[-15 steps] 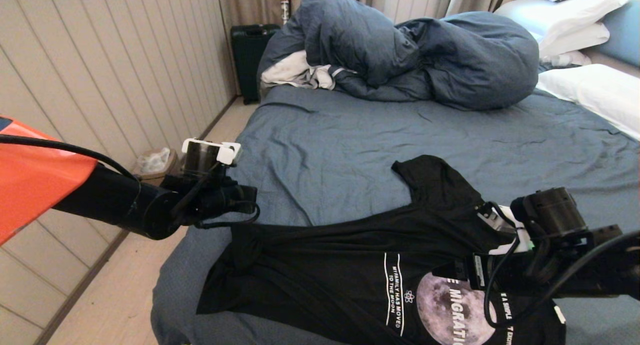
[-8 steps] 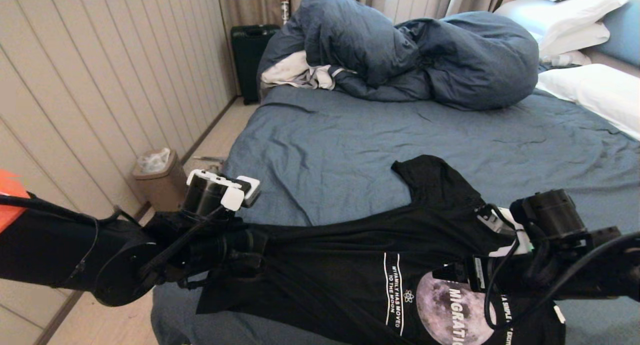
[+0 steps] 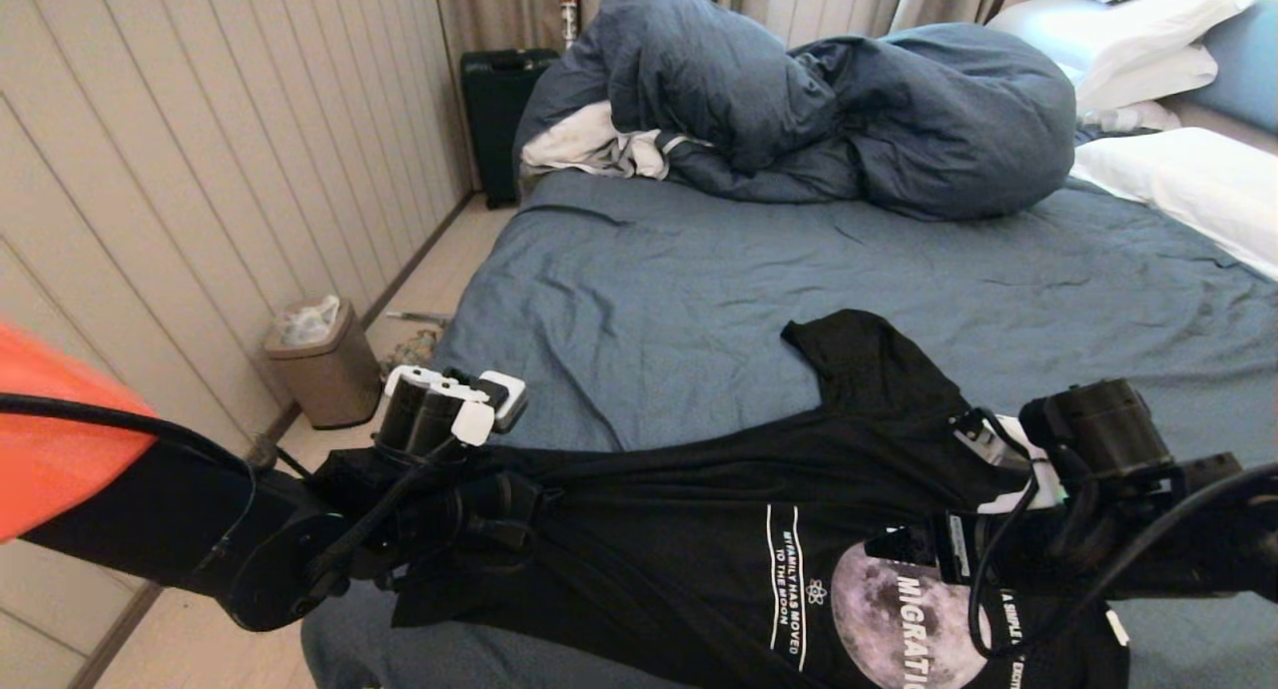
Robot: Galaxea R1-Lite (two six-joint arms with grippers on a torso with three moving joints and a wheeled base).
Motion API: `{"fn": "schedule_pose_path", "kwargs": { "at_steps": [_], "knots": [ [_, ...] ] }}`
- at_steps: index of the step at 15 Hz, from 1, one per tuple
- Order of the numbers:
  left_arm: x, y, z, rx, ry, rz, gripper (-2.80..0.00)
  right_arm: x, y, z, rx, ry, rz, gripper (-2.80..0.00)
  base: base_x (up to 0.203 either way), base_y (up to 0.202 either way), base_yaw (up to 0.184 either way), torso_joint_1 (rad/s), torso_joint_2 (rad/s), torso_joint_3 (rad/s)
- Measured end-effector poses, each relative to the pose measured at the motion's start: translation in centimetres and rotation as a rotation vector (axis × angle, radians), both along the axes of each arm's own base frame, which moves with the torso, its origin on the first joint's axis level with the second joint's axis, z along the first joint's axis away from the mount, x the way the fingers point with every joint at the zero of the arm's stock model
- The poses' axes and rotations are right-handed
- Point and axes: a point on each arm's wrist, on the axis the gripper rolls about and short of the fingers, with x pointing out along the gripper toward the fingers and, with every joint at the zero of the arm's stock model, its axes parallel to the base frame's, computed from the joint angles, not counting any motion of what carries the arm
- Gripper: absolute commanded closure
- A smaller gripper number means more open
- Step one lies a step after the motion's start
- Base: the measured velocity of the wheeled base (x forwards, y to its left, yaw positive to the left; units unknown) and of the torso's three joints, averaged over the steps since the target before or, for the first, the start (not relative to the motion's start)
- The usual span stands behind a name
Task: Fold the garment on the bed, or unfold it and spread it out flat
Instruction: Unford the black T-shirt
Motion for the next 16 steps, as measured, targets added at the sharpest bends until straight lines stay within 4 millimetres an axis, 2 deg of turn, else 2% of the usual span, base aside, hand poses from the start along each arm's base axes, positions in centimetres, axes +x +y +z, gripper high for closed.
{"fn": "schedule_pose_path", "kwargs": {
  "at_steps": [3,4,8,11,16],
  "knots": [
    [0.6,0.1,-0.9,0.010,0.011,0.011,-2.80,0.0,0.0,0.0,0.000,0.001,0.000,-2.80,0.000,0.000,0.000,0.000,0.00,0.000],
    [0.8,0.2,-1.1,0.012,0.017,0.016,-2.80,0.0,0.0,0.0,0.000,-0.001,0.001,0.00,0.000,0.000,0.000,0.000,0.00,0.000],
    [1.0,0.3,-1.5,0.016,0.024,0.023,-2.80,0.2,0.0,-0.2,0.006,-0.084,0.012,0.00,0.000,0.000,0.000,0.000,0.00,0.000],
    [1.2,0.5,-1.5,0.023,0.022,0.027,-2.80,0.1,0.0,-0.5,0.003,-0.080,0.012,0.00,0.000,0.000,0.000,0.000,0.00,0.000],
    [3.1,1.6,-0.7,0.010,-0.019,0.072,-2.80,0.1,0.0,-0.6,0.001,-0.077,0.014,0.00,0.000,0.000,0.000,0.000,0.00,0.000]
  ]
}}
